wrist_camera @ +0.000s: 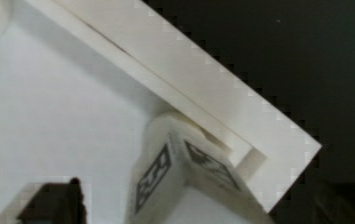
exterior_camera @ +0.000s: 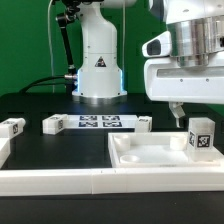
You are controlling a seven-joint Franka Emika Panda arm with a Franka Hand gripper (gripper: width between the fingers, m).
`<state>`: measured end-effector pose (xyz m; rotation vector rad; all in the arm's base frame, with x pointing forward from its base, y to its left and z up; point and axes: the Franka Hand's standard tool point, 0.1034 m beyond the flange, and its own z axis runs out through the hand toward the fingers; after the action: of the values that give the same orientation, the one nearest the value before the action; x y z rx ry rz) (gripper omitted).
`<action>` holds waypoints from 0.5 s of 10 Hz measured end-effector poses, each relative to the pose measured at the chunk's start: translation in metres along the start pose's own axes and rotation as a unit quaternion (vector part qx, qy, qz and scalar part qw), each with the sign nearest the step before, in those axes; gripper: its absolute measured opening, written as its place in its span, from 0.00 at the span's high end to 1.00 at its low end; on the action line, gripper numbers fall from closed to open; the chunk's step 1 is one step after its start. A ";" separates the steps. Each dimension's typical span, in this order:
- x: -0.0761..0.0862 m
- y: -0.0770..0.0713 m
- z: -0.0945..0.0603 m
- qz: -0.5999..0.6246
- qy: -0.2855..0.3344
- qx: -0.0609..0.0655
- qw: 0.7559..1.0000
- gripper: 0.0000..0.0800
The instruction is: Assemble square table
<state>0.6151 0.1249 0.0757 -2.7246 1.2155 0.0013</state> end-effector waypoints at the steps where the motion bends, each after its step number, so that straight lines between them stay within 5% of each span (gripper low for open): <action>1: 0.000 0.001 0.000 -0.044 0.000 -0.002 0.999 0.19; 3: 0.000 0.001 -0.002 -0.169 0.006 -0.028 0.985 0.19; 5: 0.001 -0.001 -0.004 -0.265 0.011 -0.041 0.963 0.19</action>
Offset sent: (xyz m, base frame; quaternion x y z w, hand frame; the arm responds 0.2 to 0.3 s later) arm 0.0071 -0.0039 0.0063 -0.0699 0.0202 -0.3011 0.9508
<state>0.6161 0.1240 0.0795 -3.0361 0.4637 -0.0420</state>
